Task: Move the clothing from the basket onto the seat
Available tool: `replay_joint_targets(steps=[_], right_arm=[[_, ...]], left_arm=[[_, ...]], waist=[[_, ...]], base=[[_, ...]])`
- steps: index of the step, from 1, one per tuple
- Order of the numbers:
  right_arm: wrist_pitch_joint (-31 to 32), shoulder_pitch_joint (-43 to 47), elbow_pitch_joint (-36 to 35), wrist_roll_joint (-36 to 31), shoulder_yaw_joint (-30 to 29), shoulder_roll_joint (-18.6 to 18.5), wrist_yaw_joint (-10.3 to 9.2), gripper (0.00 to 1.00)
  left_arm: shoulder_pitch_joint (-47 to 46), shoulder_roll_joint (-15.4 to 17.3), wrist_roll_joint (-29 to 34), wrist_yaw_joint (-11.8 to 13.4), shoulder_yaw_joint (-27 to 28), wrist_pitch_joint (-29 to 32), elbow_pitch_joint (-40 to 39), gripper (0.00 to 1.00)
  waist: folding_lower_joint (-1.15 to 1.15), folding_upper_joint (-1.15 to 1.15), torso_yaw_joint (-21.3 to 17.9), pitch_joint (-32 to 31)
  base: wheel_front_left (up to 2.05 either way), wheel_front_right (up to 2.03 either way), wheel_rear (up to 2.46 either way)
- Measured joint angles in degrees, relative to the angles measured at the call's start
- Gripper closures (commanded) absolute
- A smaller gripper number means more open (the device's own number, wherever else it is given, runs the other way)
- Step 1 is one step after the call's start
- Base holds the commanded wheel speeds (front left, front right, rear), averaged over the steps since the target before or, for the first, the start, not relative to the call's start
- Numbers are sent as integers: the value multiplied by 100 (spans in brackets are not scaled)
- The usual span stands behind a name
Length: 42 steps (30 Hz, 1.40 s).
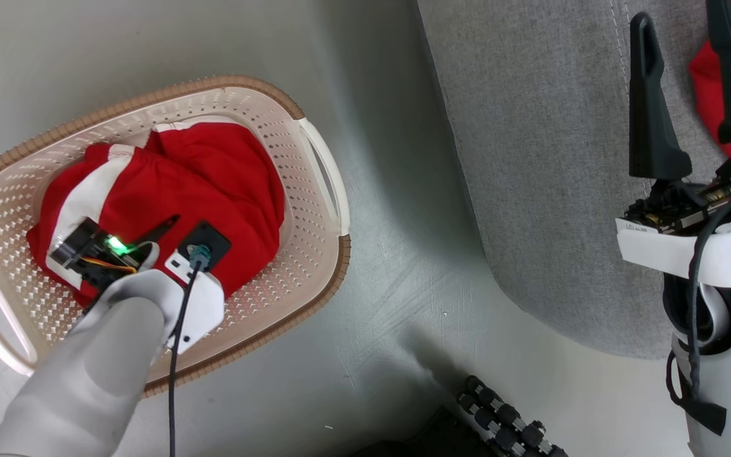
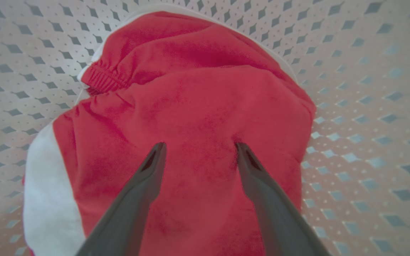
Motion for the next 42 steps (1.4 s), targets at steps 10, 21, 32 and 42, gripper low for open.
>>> replay_joint_targets(steps=[10, 21, 32, 42], right_arm=[[0, -160, 23, 71, 27, 0, 0, 0], [0, -390, 120, 82, 33, 1, 0, 0], [0, -426, 197, 116, -143, 1, 0, 0], [-1, -625, 319, 129, -146, 0, 0, 0]], left_arm=[[-228, 105, 246, 265, -24, 30, 324, 0], [-403, 92, 293, 420, -38, -27, 624, 100], [-446, -4, 235, 435, -16, -402, 668, 100], [-475, -167, 26, 494, 153, -958, 350, 100]], waist=[[0, 0, -149, 240], [0, 0, -196, 351], [0, 0, -136, 309], [0, 0, 48, 178]], base=[[0, 0, 0], [0, 0, 0], [0, 0, 0], [0, 0, 0]])
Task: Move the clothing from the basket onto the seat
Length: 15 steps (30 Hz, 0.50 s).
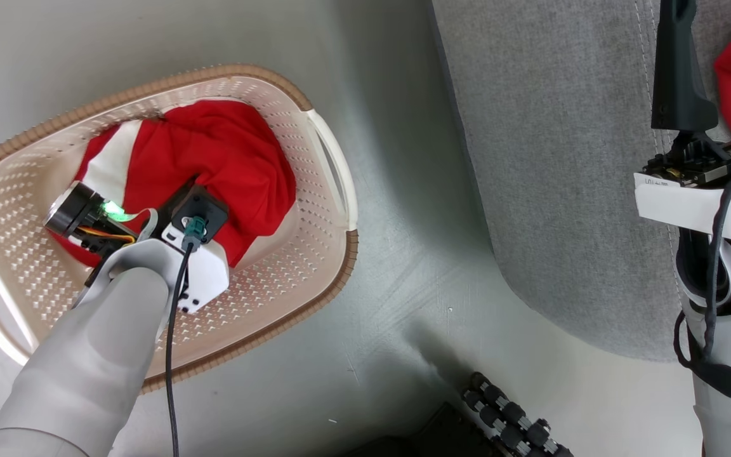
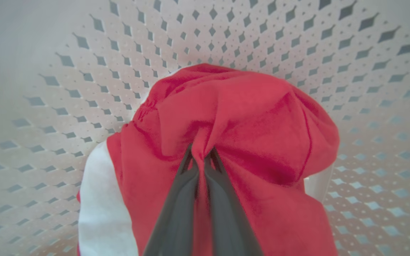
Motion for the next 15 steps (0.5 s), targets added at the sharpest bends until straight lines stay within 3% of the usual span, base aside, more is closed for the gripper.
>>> replay_joint_targets(steps=[5, 15], right_arm=[[0, -8, 58, -25, -10, 0, 0, 0], [0, -12, 229, -212, -36, -4, 0, 0]], left_arm=[[77, -99, -253, 102, 215, -365, -308, 100], [467, -74, -609, 245, 564, -508, -822, 100]], waist=[[0, 0, 148, -146], [0, 0, 393, -464]], base=[[0, 0, 0], [0, 0, 0]])
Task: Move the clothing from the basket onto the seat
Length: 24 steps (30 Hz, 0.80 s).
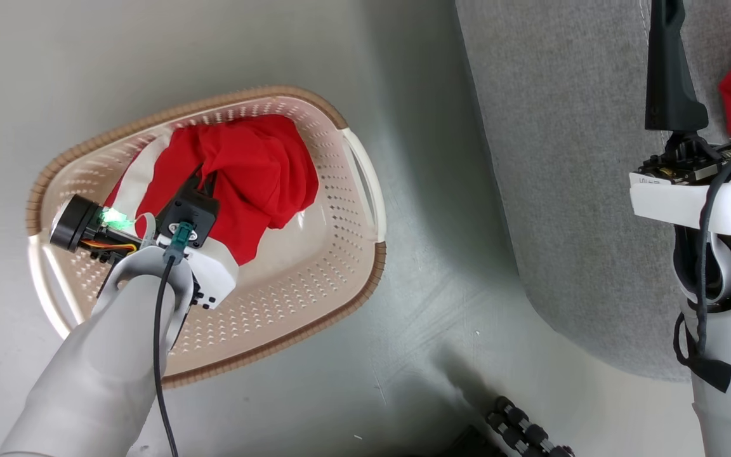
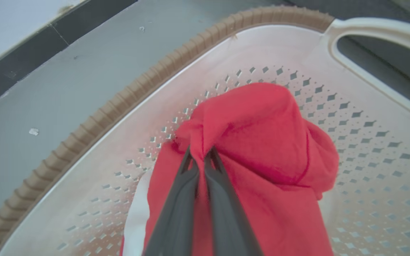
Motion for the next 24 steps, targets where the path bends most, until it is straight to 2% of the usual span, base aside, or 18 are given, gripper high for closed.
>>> replay_joint_targets(steps=[11, 24], right_arm=[[1, 8, 229, -260, 58, -9, 0, 0], [1, 46, 571, -446, 361, -32, 0, 0]], left_arm=[[415, 112, -322, 167, 349, -74, -861, 100], [829, 155, -505, 207, 471, -78, -1881, 100]], waist=[[0, 0, 312, -526], [0, 0, 680, -1326]], base=[[0, 0, 0], [0, 0, 0]])
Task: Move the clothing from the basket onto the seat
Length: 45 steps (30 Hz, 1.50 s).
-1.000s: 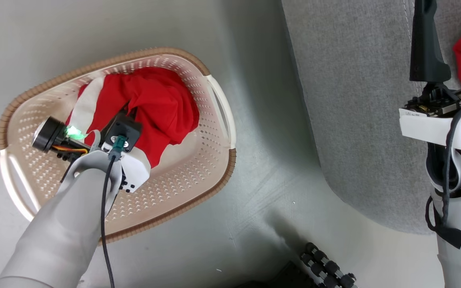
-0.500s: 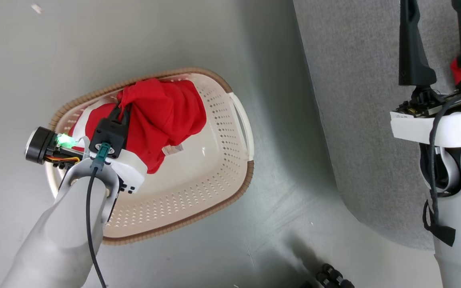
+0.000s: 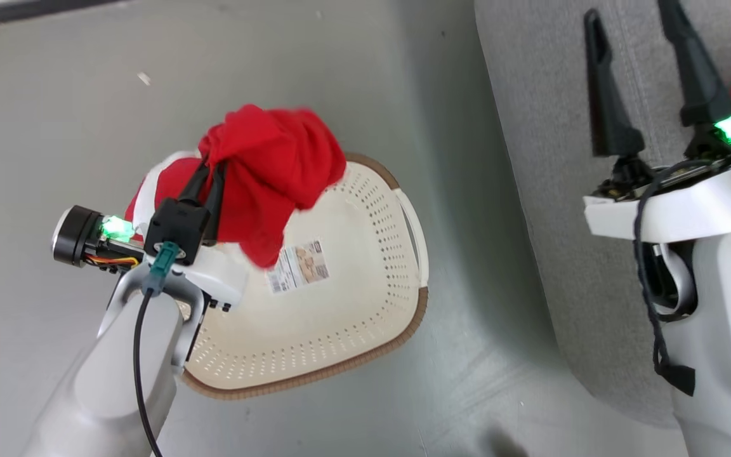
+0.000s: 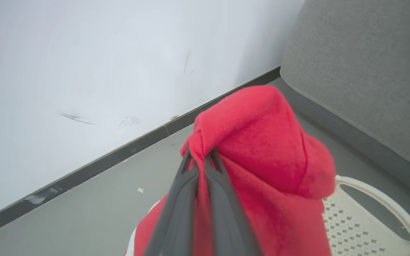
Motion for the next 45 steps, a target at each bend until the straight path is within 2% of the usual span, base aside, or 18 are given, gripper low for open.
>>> replay_joint_targets(steps=[9, 21, 30, 40, 45], right_arm=[[-1, 312, 209, -166, 105, -4, 0, 0], [0, 1066, 498, -209, 174, -111, 0, 0], [0, 1517, 691, -209, 296, -187, 0, 0], [0, 1901, 766, -67, 1115, -364, -1, 0], [0, 2134, 751, 8, 1486, -589, 0, 0]], left_arm=[[330, 198, 14, -16, -87, -4, -582, 100], [557, 524, 9, -252, -147, 13, -1233, 100], [610, 573, -35, -519, -324, 315, -1633, 100], [669, 557, -98, -911, -703, 702, -2083, 100], [687, 548, -129, -1024, -857, 910, -2299, 100]], waist=[[0, 0, 233, -632], [0, 0, 464, -1530], [0, 0, 584, -2184], [0, 0, 680, -2815], [0, 0, 700, -3088]], base=[[0, 0, 0], [0, 0, 0], [0, 0, 0], [0, 0, 0], [0, 0, 0]])
